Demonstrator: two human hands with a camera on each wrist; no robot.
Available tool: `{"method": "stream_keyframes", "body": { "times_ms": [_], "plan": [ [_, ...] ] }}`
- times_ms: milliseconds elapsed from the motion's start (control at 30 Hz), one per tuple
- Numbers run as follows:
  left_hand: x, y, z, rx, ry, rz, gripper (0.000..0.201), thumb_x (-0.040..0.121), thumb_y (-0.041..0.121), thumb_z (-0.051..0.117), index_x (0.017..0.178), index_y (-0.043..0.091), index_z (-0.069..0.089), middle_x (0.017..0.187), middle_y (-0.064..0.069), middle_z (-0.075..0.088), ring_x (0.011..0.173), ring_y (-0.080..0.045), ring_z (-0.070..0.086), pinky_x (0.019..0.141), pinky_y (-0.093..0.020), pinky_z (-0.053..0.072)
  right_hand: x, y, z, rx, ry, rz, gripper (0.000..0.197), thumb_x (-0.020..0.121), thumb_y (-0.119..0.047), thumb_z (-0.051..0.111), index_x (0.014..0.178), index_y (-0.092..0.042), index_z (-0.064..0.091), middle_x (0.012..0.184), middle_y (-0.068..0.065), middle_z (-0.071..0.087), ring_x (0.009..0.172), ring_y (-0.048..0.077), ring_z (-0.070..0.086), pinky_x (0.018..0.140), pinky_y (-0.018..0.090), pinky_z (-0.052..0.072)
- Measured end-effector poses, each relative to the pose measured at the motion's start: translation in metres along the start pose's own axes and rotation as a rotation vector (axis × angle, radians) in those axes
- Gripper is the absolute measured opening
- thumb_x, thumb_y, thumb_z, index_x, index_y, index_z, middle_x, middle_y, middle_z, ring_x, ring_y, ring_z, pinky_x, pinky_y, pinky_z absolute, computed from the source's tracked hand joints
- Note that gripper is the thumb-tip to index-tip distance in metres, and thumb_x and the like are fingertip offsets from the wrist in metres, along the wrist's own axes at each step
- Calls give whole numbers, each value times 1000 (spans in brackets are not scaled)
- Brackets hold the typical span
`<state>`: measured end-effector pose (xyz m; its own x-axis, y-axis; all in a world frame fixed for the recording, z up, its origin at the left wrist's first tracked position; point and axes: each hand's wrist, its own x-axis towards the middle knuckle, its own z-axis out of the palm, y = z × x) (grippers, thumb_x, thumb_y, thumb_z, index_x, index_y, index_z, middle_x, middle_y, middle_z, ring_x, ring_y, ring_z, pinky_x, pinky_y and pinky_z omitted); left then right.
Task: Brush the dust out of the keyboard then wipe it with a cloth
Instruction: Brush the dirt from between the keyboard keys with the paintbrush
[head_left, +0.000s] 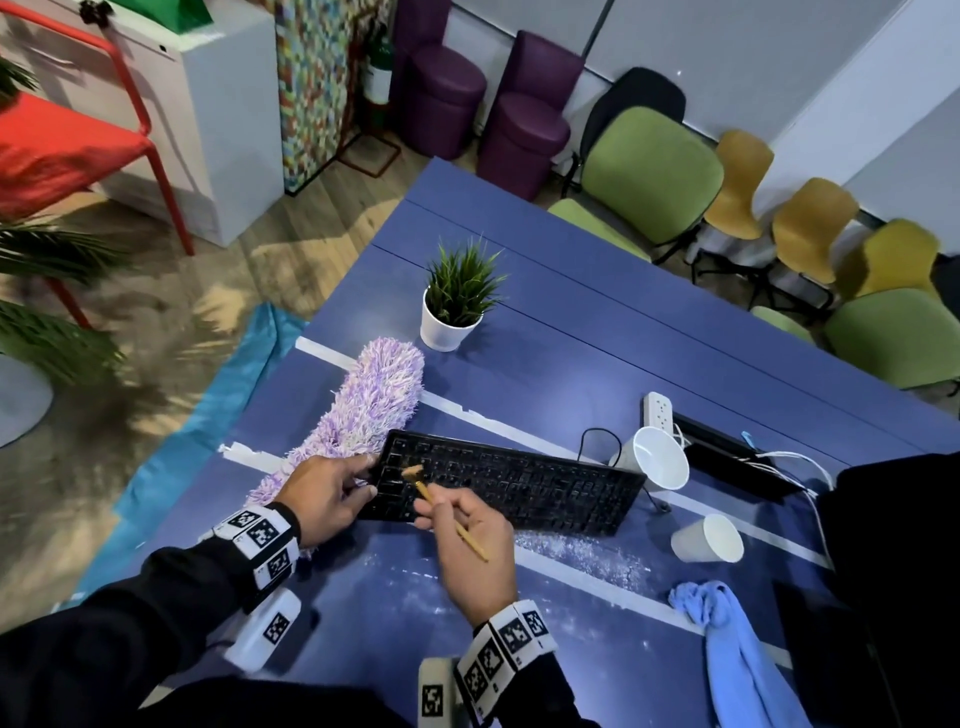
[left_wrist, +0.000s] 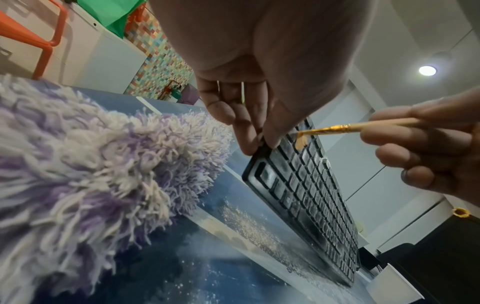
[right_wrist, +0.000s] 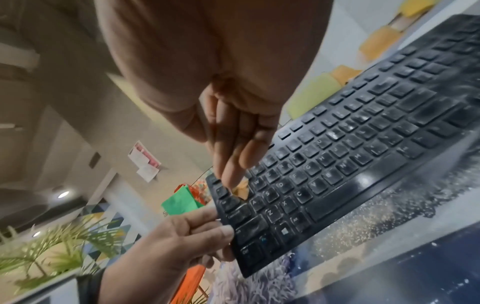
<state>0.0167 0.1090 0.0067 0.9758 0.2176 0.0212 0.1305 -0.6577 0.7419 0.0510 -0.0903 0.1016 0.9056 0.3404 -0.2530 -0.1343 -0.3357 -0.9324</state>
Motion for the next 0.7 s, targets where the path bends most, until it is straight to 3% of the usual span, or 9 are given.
{"method": "stream_keyframes", "body": {
  "times_ms": [133,233,333,433,500,567,633,700],
  "plan": [
    [-3,-5,0,-23,-3,-15,22,80,39,55,98,28,64,61,9,63,51,-6,53,56,-21,39,-5,4,5,-20,-82,5,16,96,-24,57,99,-19,73,90,0,77,84,11,73,79,30,59],
    [-4,-7,2,-4,1,-24,32,82,39,58,108,21,64,67,6,67,51,-1,52,58,-18,35,-7,12,3,-39,71,59,20,95,-16,55,90,-25,72,84,-1,77,79,10,73,74,29,59],
    [-1,-5,0,-5,18,-29,29,83,34,62,109,21,65,79,1,73,52,2,51,62,-18,36,-3,13,-2,31,208,96,22,95,-11,53,88,-23,70,80,0,77,74,11,73,72,24,58],
    [0,-2,-3,6,33,-19,29,82,38,58,106,25,66,73,4,72,53,-5,54,62,-21,39,-4,8,10,48,55,111,18,97,-15,53,96,-16,71,85,2,77,75,12,73,74,30,59],
    [0,-1,-2,19,25,1,31,80,41,55,106,26,65,67,8,68,53,-7,55,59,-21,38,-3,8,14,69,41,129,18,97,-14,52,97,-13,70,86,5,77,75,14,73,75,35,59],
    [-2,-1,-1,6,18,4,32,80,41,55,107,26,65,66,11,65,54,-7,56,59,-21,39,2,10,7,115,149,148,20,97,-10,51,92,-11,71,83,8,77,75,15,74,72,32,59],
    [-3,-2,1,-26,11,-14,34,80,40,55,106,21,65,74,4,70,57,-10,58,63,-23,45,5,13,-5,108,238,141,21,96,-8,51,89,-12,71,80,7,77,75,13,74,71,27,59],
    [-4,-6,2,-37,16,-24,33,80,38,58,106,17,65,83,-3,73,59,-11,58,67,-25,50,3,13,-8,53,205,122,21,96,-10,51,92,-14,71,82,4,77,77,10,74,73,25,59]
  ]
}}
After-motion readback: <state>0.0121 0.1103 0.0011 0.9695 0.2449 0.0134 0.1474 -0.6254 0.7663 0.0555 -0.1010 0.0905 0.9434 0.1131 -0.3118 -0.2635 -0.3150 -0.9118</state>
